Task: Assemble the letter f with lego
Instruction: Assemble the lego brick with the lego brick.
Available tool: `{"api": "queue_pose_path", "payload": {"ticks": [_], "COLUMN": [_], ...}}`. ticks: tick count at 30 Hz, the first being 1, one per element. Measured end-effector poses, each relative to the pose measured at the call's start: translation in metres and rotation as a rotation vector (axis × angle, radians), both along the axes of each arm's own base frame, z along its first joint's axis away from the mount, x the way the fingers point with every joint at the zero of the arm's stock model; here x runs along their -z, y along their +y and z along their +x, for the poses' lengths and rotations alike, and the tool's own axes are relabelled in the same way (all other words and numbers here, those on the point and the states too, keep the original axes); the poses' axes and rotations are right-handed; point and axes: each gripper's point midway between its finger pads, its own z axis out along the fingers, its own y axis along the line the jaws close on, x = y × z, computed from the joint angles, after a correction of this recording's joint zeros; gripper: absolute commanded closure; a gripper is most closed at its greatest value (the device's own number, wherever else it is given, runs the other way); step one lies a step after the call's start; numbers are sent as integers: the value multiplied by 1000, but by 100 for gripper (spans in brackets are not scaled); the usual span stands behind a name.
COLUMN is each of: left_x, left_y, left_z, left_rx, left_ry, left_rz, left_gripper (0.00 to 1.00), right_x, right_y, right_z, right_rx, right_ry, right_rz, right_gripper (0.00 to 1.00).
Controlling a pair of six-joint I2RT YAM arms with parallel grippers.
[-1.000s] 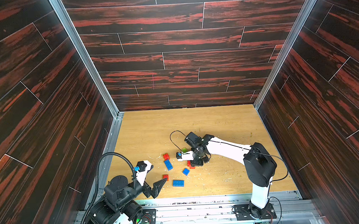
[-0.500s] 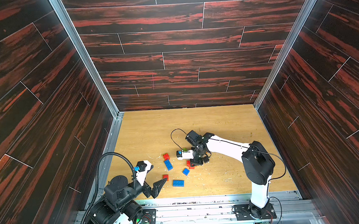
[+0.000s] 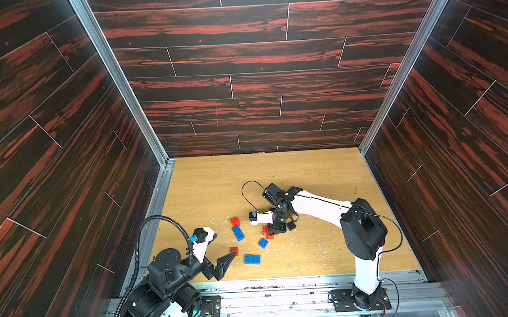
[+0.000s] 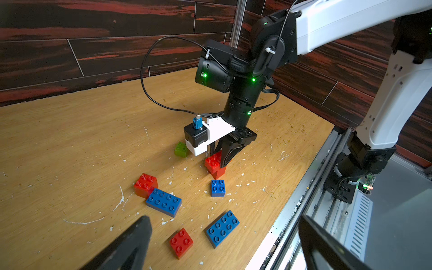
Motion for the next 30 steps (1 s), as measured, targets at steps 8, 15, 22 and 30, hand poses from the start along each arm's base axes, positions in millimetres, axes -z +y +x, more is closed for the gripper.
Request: {"api": "queue_pose_path", "payload": {"ticks": [8, 15, 22, 30], "left_x": [0, 0, 0, 0], "left_y": [0, 0, 0, 0], "left_z": [0, 0, 0, 0], "left_rx": [0, 0, 0, 0], "left_ry": [-1, -1, 0, 0], "left_rz": [1, 1, 0, 0], "left_gripper": [0, 0, 0, 0], "right_x": [1, 1, 1, -2], "right_y": [-1, 0, 0, 0], "right_z": [-1, -1, -1, -1], "right_rx": [1, 3, 4, 6], "right_ry": [-54, -55, -54, -58], "right_rz": [-25, -17, -13, -7], "right_gripper": [81, 81, 81, 78]}}
